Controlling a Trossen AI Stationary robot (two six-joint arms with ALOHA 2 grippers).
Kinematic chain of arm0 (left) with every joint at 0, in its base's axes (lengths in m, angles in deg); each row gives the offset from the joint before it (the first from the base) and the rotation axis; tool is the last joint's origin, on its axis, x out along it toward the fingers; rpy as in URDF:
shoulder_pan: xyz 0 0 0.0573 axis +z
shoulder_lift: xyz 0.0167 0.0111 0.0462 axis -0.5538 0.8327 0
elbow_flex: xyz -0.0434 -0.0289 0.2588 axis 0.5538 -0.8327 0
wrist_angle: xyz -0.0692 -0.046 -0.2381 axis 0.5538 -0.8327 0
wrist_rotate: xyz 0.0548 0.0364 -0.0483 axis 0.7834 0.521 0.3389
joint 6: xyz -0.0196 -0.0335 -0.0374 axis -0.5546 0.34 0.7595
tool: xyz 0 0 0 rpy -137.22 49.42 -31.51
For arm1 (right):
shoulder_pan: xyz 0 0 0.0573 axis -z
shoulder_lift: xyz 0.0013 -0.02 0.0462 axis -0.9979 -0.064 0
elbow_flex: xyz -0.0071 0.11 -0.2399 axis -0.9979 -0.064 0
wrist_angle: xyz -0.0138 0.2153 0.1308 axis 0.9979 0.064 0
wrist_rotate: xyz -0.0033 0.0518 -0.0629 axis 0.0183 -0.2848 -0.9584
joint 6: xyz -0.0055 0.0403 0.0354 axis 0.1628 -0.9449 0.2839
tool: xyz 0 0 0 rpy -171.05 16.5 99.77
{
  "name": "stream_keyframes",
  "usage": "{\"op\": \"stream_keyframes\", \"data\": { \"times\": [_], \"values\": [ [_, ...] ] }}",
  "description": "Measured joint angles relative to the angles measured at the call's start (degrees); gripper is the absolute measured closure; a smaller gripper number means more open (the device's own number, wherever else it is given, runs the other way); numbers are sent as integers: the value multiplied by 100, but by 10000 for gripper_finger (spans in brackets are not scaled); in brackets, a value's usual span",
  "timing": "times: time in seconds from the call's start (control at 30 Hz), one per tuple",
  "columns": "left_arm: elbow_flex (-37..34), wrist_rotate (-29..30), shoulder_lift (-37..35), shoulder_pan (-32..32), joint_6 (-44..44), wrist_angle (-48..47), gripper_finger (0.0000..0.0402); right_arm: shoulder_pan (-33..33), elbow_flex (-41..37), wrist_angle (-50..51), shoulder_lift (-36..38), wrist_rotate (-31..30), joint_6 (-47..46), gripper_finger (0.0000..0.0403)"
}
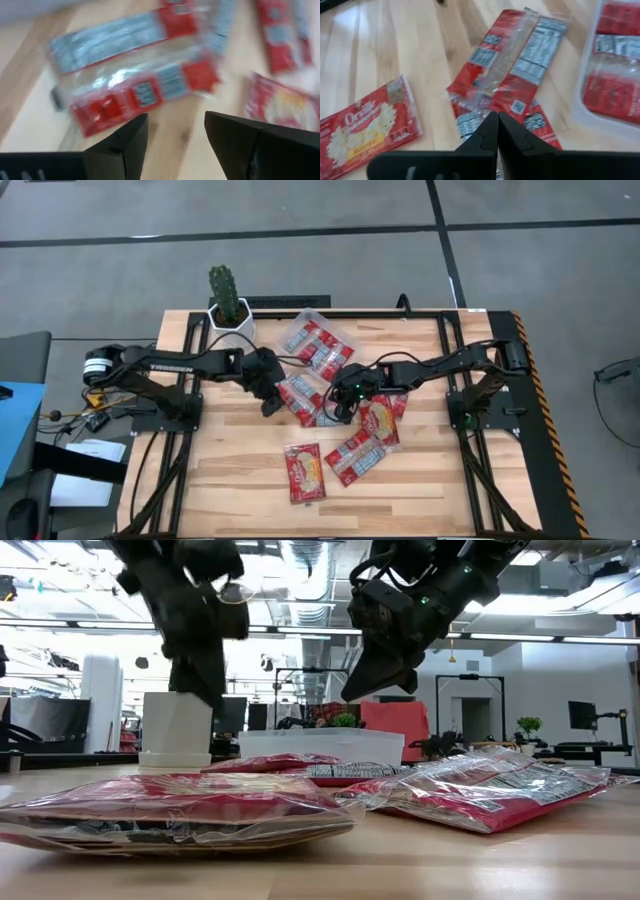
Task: Sort popcorn bags into baskets
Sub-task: Put the red popcorn bag into the transparent bin
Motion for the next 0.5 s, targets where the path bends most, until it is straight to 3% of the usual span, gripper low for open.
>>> {"op": "stream_keyframes", "data": {
  "times": [0.17,0.37,0.5],
  "values": [
    [-726,-1,106,391,900,949,193,12,0,-11,0,-130,-42,374],
    [-1231,-11,105,606,1270,1640,146,-16,0,-1,0,-128,-44,385],
    [-1376,325,105,753,1467,1928,123,-16,0,-1,0,-258,-135,379]
  ]
}}
